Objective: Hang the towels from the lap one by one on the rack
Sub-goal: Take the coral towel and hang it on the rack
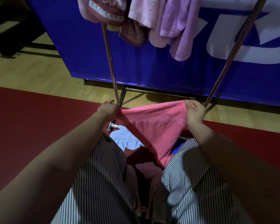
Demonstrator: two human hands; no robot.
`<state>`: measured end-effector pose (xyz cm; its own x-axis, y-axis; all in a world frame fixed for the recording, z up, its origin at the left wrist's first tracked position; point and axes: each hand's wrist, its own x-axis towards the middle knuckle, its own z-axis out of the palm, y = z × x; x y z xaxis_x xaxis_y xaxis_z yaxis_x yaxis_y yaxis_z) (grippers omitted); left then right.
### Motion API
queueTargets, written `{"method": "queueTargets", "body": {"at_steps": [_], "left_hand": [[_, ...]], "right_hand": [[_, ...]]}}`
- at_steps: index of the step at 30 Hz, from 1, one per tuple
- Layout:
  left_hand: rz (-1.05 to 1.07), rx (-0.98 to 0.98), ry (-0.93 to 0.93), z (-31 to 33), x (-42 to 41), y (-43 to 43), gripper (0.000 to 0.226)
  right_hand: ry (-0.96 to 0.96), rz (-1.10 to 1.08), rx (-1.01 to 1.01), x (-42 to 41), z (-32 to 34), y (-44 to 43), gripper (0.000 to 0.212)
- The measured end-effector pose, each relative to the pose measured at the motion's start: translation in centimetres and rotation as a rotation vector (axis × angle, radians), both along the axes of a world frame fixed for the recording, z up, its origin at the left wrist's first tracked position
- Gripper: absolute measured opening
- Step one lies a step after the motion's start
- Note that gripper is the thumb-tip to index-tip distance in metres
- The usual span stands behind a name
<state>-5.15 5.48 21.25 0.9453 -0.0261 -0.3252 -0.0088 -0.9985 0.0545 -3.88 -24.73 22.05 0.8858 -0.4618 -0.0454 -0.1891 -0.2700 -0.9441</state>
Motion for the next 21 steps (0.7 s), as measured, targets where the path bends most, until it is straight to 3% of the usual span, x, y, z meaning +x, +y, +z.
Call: {"method": "queueTargets", "body": {"at_steps": [2,5,12,17,21], "left_hand": [[0.018,-0.057,-0.12,0.5,0.3,0.0,0.031],[0.052,-0.184,-0.15,1.3,0.0,-0.3,0.03],[0.17,-0.895,0.005,2.1,-0.4,-0.8,0.044],[0.239,-0.854,0.173,1.9,-0.5,-0.6,0.025],[0.291,-0.812,0.239,0.5,-0.3,0.0,0.032]], "right_hand": [[0.002,-0.031,0.009,0.1,0.1,-0.2,0.022],[0.037,-0.093,0.036,0.2,0.3,-0.5,0.024],[0.1,-0.155,0.143,0.9,0.2,-1.1,0.023],[0.152,-0.161,0.127,1.1,0.0,-0.8,0.024],[0.242,-0.131,0.136,1.0,-0.1,-0.3,0.026]]}}
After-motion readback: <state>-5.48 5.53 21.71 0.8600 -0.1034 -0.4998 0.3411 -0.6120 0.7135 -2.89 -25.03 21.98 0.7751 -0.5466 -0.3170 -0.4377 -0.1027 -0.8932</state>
